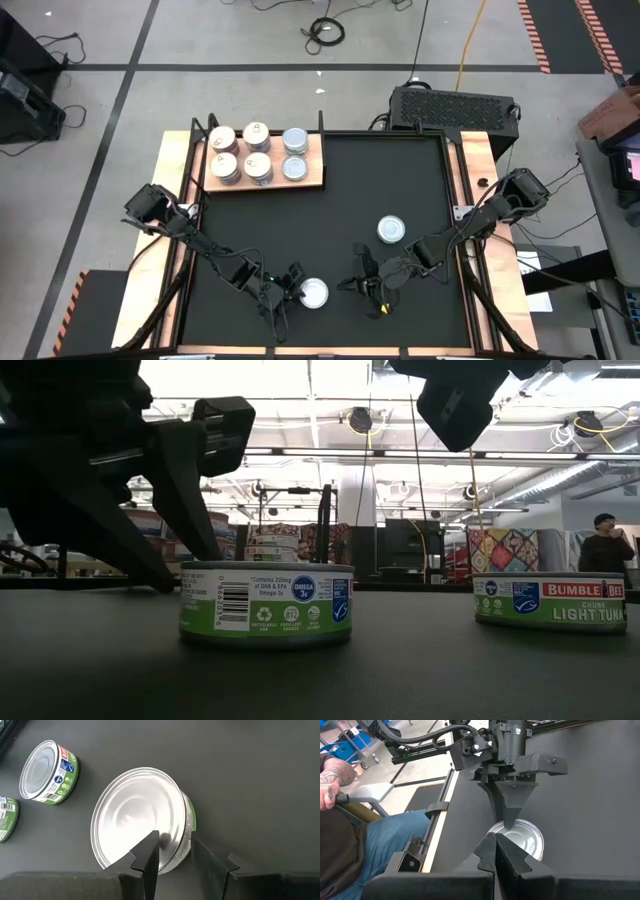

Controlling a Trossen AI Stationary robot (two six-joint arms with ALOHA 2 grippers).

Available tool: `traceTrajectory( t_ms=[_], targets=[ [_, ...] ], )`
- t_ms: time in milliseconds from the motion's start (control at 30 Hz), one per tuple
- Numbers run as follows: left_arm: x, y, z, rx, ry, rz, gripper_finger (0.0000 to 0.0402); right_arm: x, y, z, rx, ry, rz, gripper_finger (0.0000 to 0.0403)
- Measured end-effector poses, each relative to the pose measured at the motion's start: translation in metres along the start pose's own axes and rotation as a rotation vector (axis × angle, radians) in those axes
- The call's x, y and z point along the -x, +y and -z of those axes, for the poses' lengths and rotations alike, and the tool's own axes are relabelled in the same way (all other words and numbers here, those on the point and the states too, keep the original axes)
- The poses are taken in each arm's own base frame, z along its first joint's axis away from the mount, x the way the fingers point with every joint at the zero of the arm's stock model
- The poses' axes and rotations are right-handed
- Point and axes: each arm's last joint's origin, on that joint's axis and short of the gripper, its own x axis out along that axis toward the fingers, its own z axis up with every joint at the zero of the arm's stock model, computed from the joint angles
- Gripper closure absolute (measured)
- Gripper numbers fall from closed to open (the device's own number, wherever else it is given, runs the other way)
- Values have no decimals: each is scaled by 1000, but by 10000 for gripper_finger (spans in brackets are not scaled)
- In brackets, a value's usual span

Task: Stack canned seafood by type on shelf
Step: Stack the bottom green tuna can on the bottom green tuna can on the shelf

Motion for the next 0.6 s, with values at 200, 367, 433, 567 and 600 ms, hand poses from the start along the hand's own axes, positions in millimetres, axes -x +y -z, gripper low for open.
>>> traceTrajectory(
  t_ms=[200,367,433,567,600],
  targets=[
    [0,0,0,-1,4,0,290,0,0,0,0,0,0,403],
    [0,0,0,-1,6,-2,326,0,0,0,0,0,0,403],
    [0,0,0,-1,6,-2,350,0,0,0,0,-1,0,403],
    [1,1,0,5,19,-33,393,0,0,0,-1,-1,0,403],
    [1,1,1,20,26,-45,395,0,0,0,-1,-1,1,403]
  ],
)
